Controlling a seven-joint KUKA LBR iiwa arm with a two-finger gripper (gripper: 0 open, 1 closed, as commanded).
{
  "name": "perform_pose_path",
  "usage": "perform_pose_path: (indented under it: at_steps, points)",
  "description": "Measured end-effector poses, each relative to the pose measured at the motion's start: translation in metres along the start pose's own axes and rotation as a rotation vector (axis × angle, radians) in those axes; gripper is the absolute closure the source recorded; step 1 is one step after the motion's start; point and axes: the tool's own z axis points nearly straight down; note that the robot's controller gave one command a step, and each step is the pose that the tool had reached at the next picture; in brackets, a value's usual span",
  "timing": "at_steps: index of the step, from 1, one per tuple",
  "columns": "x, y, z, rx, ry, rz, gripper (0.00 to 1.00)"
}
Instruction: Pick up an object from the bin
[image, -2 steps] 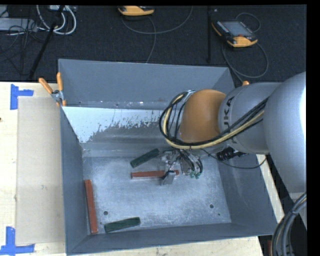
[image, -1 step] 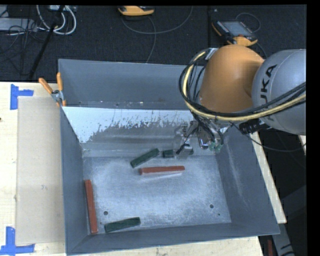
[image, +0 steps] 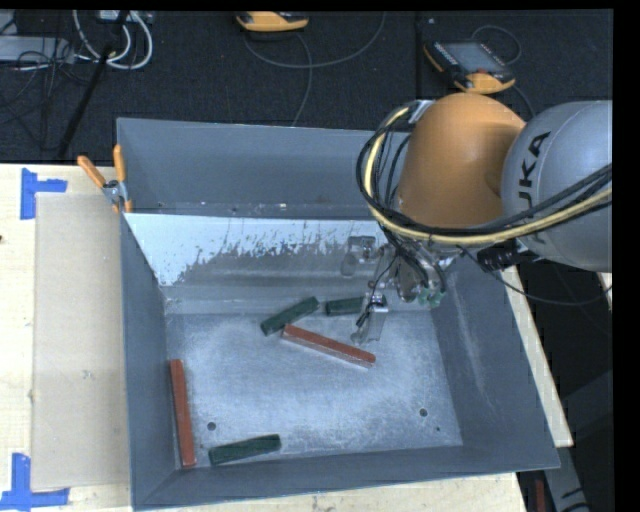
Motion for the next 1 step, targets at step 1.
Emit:
perform_pose_path:
  at_steps: [1]
  points:
    - [0.0312,-0.0128,0.1491,0.001,0.012,0.04,0.0]
